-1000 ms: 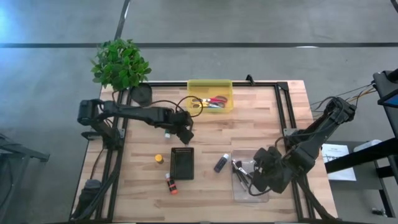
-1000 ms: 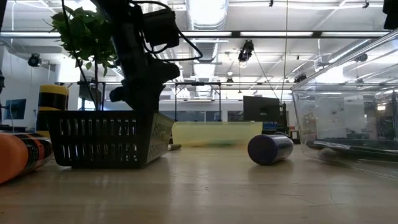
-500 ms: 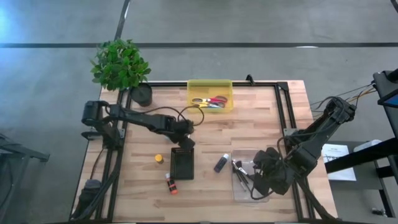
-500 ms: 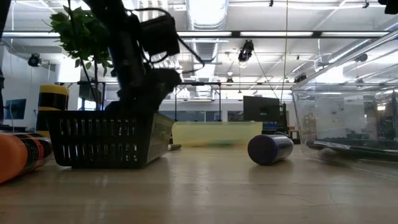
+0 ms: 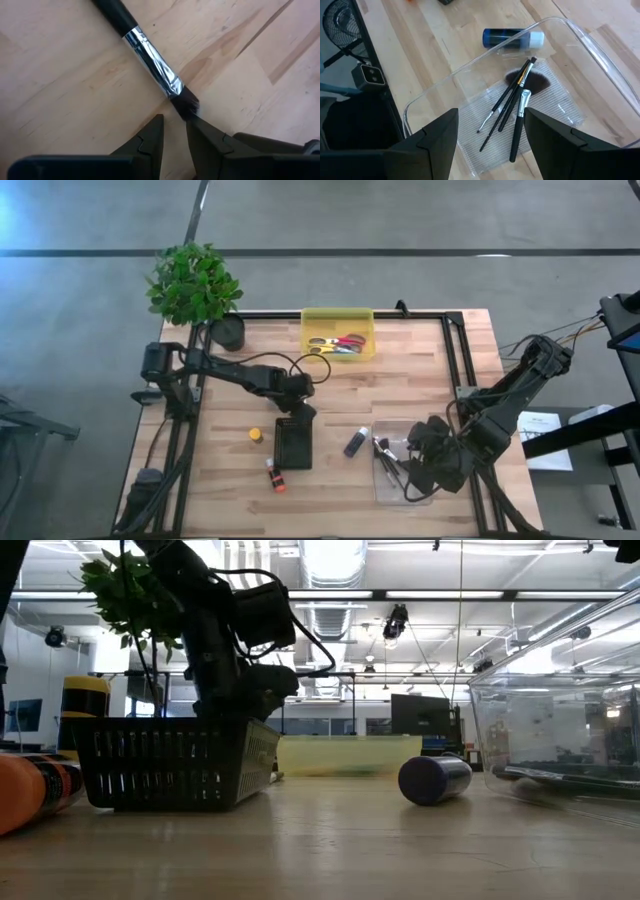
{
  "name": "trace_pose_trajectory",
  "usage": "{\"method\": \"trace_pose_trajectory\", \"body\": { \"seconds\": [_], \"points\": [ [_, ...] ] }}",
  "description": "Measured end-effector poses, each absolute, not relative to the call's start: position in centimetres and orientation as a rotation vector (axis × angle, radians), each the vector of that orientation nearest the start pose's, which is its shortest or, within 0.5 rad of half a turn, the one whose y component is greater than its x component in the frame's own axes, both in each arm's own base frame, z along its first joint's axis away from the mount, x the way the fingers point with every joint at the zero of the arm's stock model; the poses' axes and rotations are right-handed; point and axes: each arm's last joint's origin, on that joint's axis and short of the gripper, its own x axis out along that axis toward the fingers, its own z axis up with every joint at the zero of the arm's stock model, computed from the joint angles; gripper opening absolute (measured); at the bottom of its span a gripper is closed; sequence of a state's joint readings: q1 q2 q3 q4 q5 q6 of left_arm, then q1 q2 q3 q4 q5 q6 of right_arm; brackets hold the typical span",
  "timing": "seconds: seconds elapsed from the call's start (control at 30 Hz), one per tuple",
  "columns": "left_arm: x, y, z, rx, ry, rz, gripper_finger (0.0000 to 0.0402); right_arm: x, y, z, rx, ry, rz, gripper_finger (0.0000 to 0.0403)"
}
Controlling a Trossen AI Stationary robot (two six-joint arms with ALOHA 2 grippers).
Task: Pick & Place Paint Supplies
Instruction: Put the foundation brush into the transparent bin
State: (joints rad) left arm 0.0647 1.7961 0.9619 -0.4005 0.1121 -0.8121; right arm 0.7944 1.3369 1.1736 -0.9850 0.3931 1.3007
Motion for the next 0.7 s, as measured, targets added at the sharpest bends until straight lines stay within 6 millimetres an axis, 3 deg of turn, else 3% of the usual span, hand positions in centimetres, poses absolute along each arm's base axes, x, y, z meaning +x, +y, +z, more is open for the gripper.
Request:
{"method": "trace_pose_trajectory", "body": {
  "seconds": [0.5,0.7],
  "points": [
    [33.2,1.9,13.5,-0.8,1.081,0.351,0.0093,18.2,16.9,29.3,0.517,0.978,-0.288,0.0221],
    [33.5,3.3,13.7,-0.755,1.027,0.322,0.0093,18.2,16.9,29.3,0.517,0.978,-0.288,0.0221]
  ]
}}
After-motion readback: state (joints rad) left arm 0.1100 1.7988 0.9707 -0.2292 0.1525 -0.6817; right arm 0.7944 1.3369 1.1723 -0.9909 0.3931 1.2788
